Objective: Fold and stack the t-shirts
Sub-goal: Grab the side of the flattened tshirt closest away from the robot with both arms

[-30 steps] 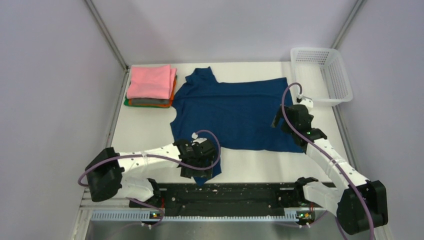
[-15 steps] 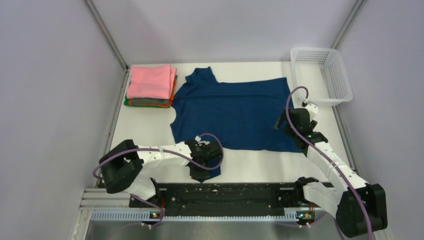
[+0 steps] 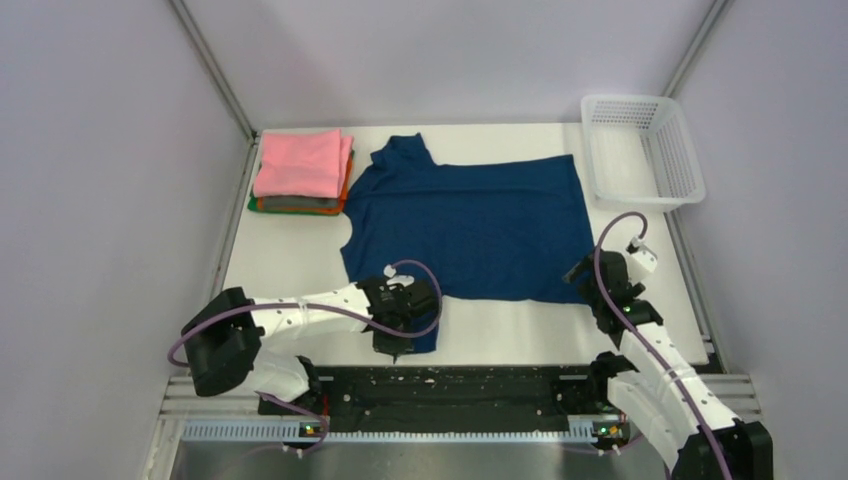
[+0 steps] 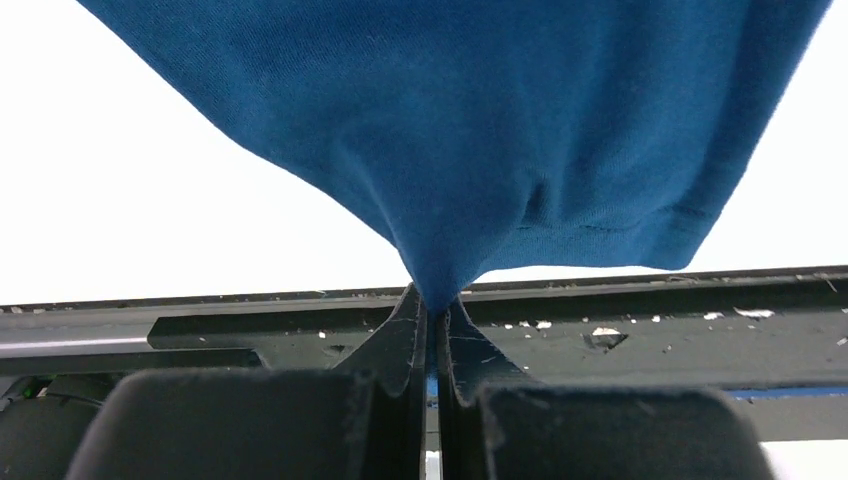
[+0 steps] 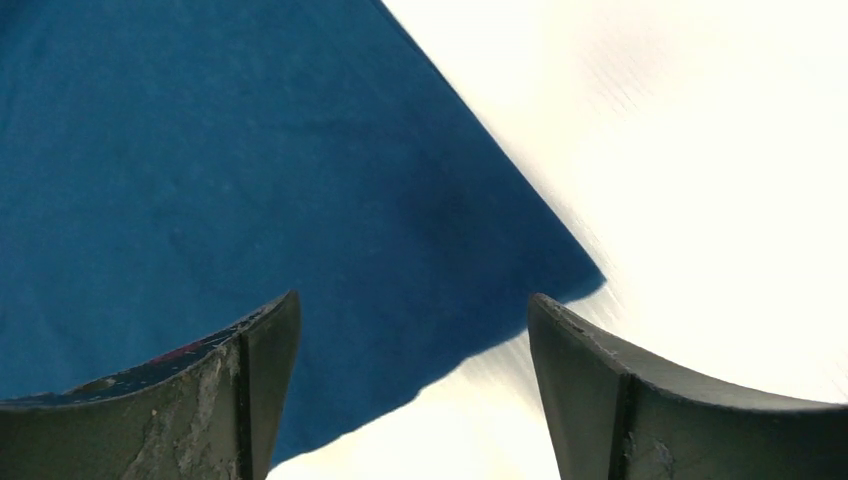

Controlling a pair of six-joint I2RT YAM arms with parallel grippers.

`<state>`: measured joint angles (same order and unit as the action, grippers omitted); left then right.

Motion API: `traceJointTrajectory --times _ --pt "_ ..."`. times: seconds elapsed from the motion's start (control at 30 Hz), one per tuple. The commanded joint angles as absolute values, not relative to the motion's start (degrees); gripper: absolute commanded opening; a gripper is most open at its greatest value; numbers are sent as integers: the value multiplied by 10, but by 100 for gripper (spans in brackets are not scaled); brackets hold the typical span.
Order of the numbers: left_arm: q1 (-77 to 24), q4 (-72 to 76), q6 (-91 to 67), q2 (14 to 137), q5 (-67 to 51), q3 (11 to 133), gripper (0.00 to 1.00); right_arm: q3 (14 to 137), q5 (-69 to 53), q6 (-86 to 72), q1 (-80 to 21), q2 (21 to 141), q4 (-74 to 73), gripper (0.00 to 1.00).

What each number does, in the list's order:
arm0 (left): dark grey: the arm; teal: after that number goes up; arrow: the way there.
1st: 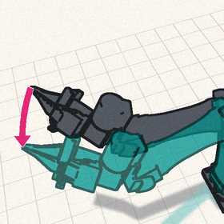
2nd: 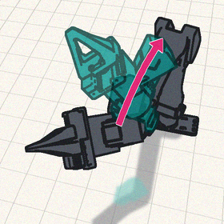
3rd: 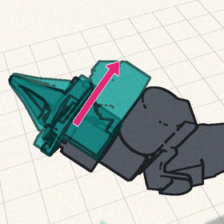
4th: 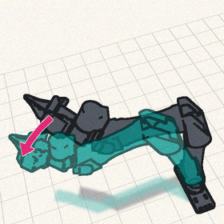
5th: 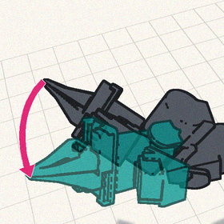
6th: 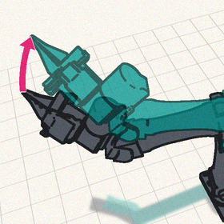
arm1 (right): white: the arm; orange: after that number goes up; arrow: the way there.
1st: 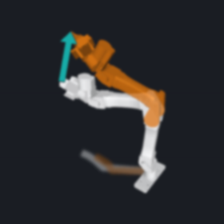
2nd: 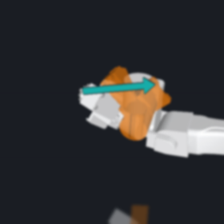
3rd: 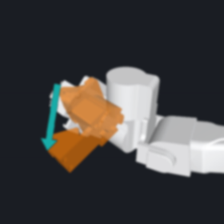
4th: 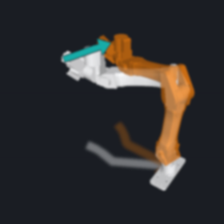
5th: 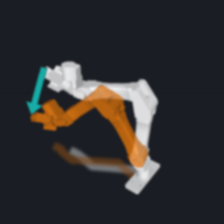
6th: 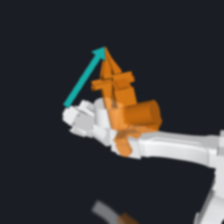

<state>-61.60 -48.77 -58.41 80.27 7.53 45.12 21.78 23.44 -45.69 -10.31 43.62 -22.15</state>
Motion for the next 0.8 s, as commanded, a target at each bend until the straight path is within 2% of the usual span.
traceJointTrajectory --times 0.0,0.3,0.4,0.57,0.73,0.77 --pt "-615 -505 -564 775 77 480 0 191 263 -503 -98 416 -222 80" --pt "-615 -513 -536 722 100 502 0 155 259 -521 -97 473 -160 64" --pt "-615 -526 -532 720 106 510 0 145 261 -531 -96 498 -135 53" --pt "-616 -543 -532 720 111 520 0 143 264 -533 -93 525 -121 41" --pt "-615 -564 -536 725 89 524 0 174 244 -509 -91 514 -174 0" --pt "-615 -574 -540 723 86 524 0 184 246 -504 -91 504 -198 0"
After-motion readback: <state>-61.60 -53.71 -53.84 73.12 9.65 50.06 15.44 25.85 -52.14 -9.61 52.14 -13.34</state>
